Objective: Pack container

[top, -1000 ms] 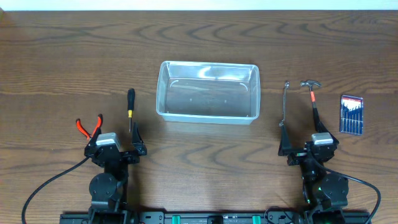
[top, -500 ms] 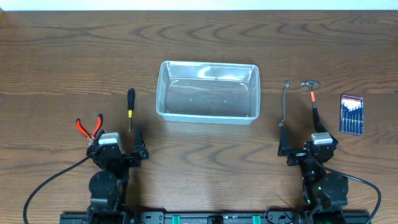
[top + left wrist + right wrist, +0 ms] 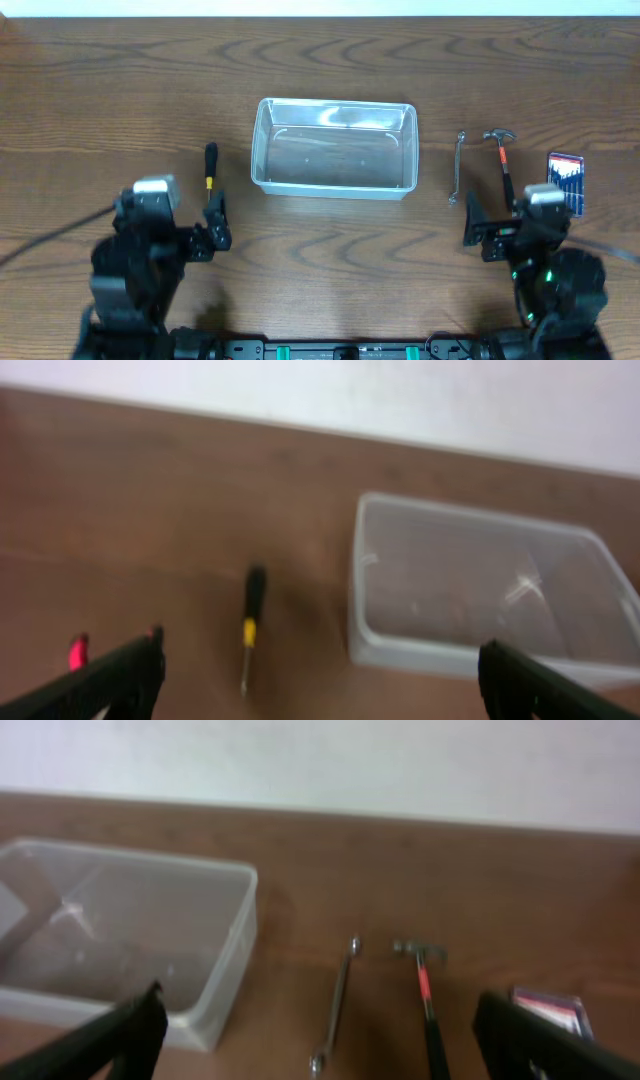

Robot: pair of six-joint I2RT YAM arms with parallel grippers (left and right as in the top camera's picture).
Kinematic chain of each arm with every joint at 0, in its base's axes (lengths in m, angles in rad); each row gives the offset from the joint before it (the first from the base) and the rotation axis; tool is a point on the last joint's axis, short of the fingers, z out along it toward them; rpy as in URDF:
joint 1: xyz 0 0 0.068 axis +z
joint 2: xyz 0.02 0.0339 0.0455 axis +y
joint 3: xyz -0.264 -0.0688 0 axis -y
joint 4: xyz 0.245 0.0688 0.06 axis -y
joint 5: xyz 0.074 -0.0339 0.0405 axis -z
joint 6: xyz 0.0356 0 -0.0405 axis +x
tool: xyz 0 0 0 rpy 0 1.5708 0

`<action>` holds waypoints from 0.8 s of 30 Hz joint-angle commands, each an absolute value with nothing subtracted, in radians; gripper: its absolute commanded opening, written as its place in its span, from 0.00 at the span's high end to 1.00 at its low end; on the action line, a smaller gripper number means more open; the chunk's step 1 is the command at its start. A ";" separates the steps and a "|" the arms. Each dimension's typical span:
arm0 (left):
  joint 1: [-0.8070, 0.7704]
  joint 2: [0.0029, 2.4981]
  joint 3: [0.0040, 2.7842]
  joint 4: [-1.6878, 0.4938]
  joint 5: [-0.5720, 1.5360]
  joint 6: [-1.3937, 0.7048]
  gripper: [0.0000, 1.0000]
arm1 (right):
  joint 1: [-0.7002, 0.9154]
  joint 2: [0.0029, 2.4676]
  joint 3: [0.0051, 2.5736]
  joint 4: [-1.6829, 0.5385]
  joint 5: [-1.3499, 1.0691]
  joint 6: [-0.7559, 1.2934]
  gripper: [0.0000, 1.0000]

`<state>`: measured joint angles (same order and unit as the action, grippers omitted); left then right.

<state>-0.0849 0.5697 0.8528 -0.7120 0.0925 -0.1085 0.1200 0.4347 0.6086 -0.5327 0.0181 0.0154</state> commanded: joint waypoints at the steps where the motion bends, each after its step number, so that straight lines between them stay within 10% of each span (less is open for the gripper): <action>1: -0.079 0.716 1.011 -0.827 0.175 -0.118 0.02 | 0.104 0.596 0.793 -0.664 0.018 0.030 0.01; 12: -0.079 1.071 1.408 -1.238 0.202 -0.118 0.02 | 0.104 1.116 1.421 -1.275 0.018 0.030 0.01; 24: -0.079 1.178 1.409 -1.143 0.066 -0.118 0.02 | -0.017 1.295 1.483 -1.293 0.084 0.141 0.01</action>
